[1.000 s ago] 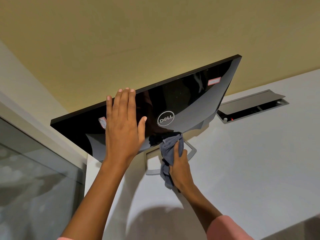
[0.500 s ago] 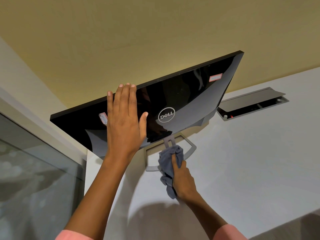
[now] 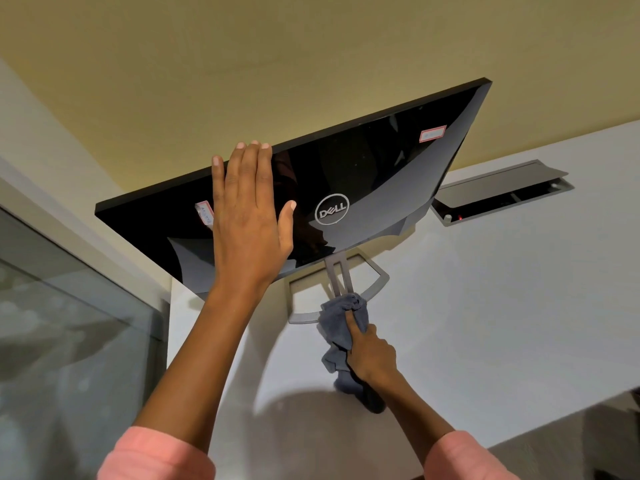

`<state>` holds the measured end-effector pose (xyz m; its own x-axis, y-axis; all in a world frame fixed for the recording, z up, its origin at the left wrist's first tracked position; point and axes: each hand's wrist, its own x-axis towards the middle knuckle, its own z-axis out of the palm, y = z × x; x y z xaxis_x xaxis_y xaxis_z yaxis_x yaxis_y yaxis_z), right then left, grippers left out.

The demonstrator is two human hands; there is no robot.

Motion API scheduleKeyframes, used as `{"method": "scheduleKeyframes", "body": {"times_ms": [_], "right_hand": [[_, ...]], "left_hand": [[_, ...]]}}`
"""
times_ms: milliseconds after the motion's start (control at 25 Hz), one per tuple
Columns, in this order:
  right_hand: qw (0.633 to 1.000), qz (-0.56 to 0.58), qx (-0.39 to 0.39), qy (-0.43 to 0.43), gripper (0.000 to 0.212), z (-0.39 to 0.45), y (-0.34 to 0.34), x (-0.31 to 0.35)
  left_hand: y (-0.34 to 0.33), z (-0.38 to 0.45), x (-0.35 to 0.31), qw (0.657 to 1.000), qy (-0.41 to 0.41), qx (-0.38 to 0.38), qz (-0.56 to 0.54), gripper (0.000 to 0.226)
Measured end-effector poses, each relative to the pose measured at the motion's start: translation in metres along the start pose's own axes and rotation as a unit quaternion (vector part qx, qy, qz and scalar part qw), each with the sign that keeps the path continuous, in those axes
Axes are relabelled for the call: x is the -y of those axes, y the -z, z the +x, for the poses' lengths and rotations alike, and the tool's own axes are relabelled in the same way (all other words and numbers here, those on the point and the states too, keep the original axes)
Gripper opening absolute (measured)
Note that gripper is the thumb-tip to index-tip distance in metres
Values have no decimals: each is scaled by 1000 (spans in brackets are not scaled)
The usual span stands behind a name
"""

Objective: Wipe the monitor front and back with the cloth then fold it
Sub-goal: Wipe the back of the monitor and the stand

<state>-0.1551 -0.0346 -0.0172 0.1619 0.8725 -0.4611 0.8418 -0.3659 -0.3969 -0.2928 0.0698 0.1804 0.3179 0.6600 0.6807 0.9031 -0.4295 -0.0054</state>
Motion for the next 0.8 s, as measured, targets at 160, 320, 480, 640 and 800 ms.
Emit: {"method": "scheduleKeyframes", "body": {"times_ms": [160, 320, 480, 640, 800], "right_hand": [[994, -78, -62, 54, 67, -6, -11, 3], [991, -113, -31, 72, 68, -7, -20, 24], [981, -162, 21, 108, 76, 13, -23, 50], [973, -207, 38, 94, 82, 41, -29, 84], [960, -263, 33, 95, 69, 53, -41, 97]], "left_hand": [[2, 0, 1, 1000, -5, 2, -4, 64], [3, 0, 3, 1000, -7, 6, -7, 64], [4, 1, 3, 1000, -10, 3, -18, 63], [4, -1, 0, 999, 5, -1, -32, 62], [6, 0, 2, 999, -3, 2, -35, 62]]}}
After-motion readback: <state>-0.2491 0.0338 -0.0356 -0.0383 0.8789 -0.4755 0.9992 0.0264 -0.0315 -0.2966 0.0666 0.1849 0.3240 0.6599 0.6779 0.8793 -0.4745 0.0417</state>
